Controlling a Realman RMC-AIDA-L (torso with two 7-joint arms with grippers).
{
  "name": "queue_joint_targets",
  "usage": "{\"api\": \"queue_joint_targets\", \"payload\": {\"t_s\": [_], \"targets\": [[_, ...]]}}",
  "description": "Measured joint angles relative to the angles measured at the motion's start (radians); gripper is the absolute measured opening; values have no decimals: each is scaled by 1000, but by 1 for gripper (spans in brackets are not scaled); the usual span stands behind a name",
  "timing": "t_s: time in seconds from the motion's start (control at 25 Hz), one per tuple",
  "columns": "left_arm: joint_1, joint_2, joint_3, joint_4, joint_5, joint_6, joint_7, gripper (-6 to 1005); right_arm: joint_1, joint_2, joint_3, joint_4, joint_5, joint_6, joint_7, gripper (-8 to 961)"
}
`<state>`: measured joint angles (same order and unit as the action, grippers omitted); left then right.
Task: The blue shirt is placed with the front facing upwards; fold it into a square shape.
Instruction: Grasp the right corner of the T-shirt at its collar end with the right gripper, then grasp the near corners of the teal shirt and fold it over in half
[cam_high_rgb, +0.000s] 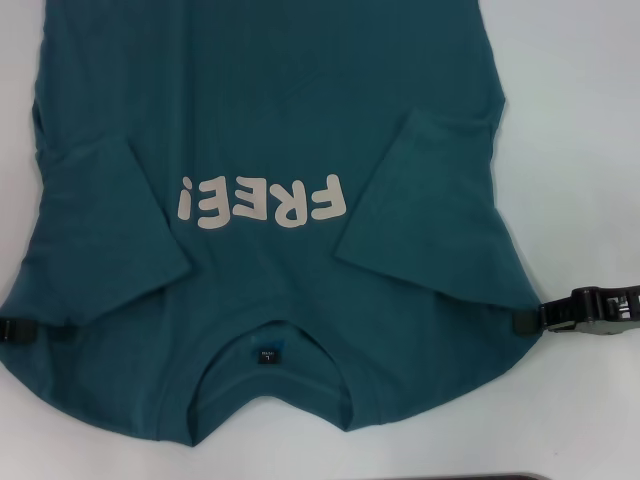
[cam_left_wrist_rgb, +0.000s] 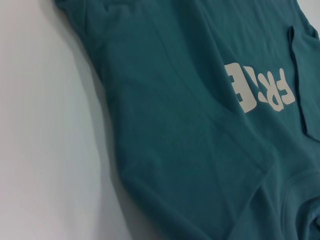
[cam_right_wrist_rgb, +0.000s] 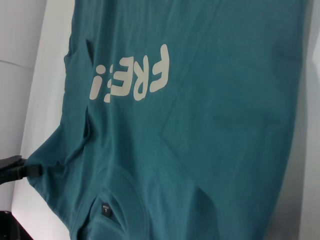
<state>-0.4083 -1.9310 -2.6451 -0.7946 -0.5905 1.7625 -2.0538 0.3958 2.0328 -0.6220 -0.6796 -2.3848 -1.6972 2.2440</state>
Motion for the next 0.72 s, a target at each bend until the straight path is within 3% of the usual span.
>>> {"api": "queue_joint_targets", "payload": {"t_s": [0.16, 0.36, 0.72], "targets": [[-3, 0, 1, 0, 0, 0, 0, 30, 0, -3, -1, -1, -3, 1, -1, 96], [-6, 8, 5, 0, 0, 13, 0, 30, -19, -16, 13, 7, 2, -11, -38, 25], [-4, 38, 8, -3, 39, 96, 7, 30, -78, -24, 109, 22, 3, -87, -147, 26]]}}
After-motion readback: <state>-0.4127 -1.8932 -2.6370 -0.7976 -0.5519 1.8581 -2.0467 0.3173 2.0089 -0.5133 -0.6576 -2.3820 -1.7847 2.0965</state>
